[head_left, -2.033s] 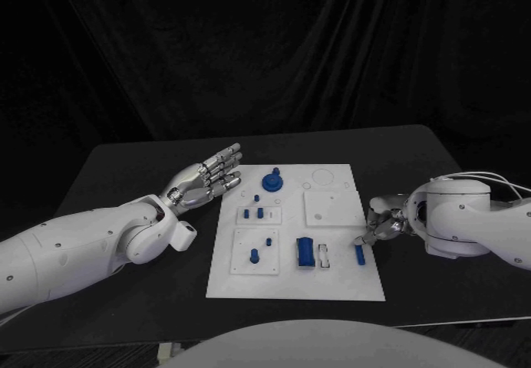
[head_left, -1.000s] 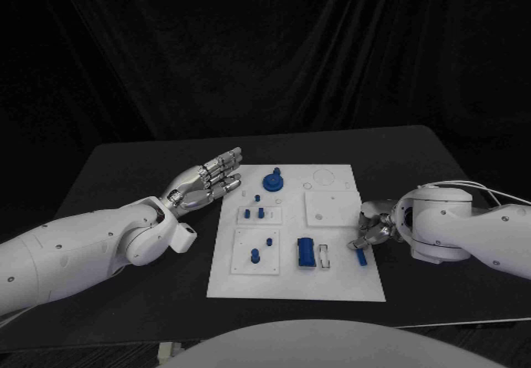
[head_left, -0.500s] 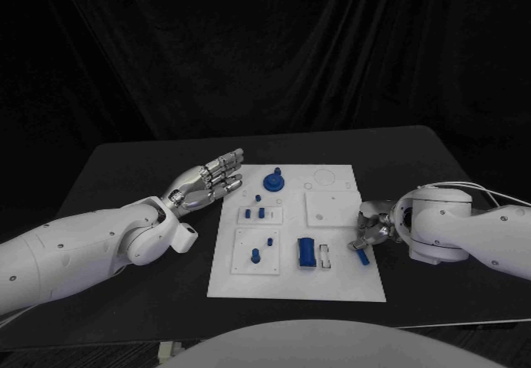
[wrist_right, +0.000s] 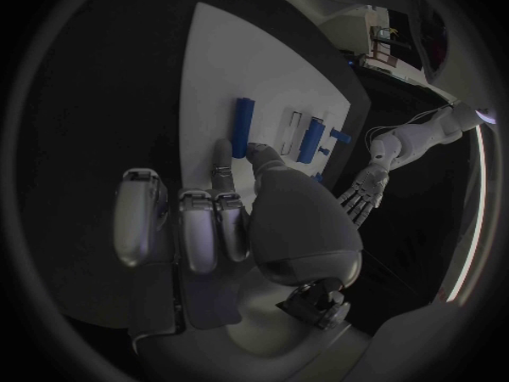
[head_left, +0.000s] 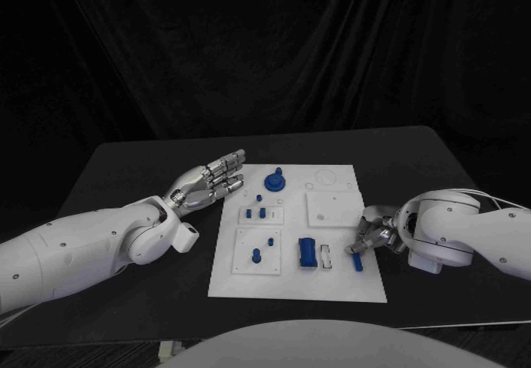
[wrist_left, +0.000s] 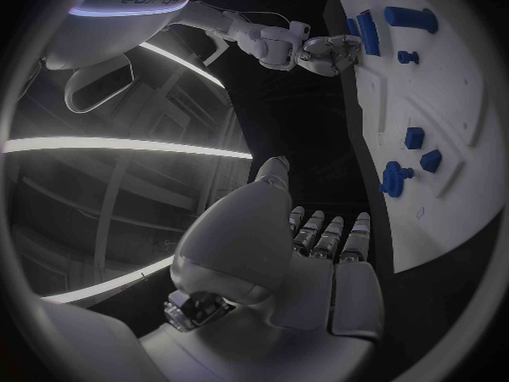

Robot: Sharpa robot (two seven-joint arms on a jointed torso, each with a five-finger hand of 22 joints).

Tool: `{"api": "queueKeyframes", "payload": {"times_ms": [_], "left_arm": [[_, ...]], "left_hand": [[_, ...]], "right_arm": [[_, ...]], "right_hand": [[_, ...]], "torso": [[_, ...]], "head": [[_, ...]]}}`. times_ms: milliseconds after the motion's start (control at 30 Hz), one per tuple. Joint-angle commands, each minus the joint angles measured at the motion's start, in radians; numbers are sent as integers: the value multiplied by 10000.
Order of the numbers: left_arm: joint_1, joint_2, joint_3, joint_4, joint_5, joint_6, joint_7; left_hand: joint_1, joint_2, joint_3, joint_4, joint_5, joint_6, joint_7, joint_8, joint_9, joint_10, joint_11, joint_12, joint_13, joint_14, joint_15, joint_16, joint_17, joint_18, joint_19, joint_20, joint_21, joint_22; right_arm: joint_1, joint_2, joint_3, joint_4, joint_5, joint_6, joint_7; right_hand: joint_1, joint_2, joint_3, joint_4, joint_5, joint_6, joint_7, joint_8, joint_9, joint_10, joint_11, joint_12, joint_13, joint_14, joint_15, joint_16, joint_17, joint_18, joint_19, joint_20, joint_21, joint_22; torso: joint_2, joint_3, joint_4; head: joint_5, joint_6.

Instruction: Assemble the parts on the task board

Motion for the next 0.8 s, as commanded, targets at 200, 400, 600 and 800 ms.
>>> {"api": "queueKeyframes", "payload": {"times_ms": [200, 400, 600, 800], "left_arm": [[-20, 53, 10, 0, 32, 129, 599], [-23, 95, 10, -21, 32, 163, 575], [-28, 124, 10, -32, 32, 210, 557], [-31, 112, 10, -28, 32, 230, 533]], "left_hand": [[15, -58, 50, -10, 23, -13, 53, 39, 8, 8, 91, 43, 15, -17, 72, -19, -4, 124, 2, 97, -3, 11], [15, -58, 50, -10, 23, -13, 53, 39, 8, 8, 91, 43, 15, -17, 72, -19, -4, 124, 2, 97, -3, 11], [20, -58, 53, -14, 24, -2, 67, 40, 9, 8, 92, 45, 15, -17, 72, -19, -5, 122, 4, 98, -1, 14], [20, -58, 53, -14, 24, -2, 67, 40, 9, 8, 92, 45, 15, -17, 72, -19, -5, 122, 4, 98, -1, 14]], "right_arm": [[29, -48, -74, 155, 1935, -358, -206], [95, -5, -73, 249, 2235, -579, -192], [113, 95, -73, 298, 2395, -1000, -136], [118, 137, -73, 306, 2460, -1270, -108]], "right_hand": [[-169, -43, 370, -242, 222, -651, -558, 120, -95, 1059, -67, 26, 2634, 975, -71, -57, 2332, 182, 267, -102, -112, 1789], [-200, -52, 456, -277, 313, -707, -556, 161, -62, 1059, -66, 26, 2634, 974, -73, -60, 2327, 187, 259, -105, -143, 1781], [-228, -66, 496, -292, 366, -742, -549, 180, -45, 1059, -63, 26, 2634, 970, -72, -69, 2310, 191, 252, -105, -167, 1775], [-255, -81, 510, -294, 377, -764, -541, 188, -38, 1059, -59, 26, 2634, 966, -70, -76, 2296, 194, 248, -105, -181, 1771]], "torso": [[-11, 4, -5], [-8, 4, 1], [-11, 1, 9], [4, 1, 6]], "head": [[-47, -1], [-79, -1], [-74, -1], [-34, -1]]}}
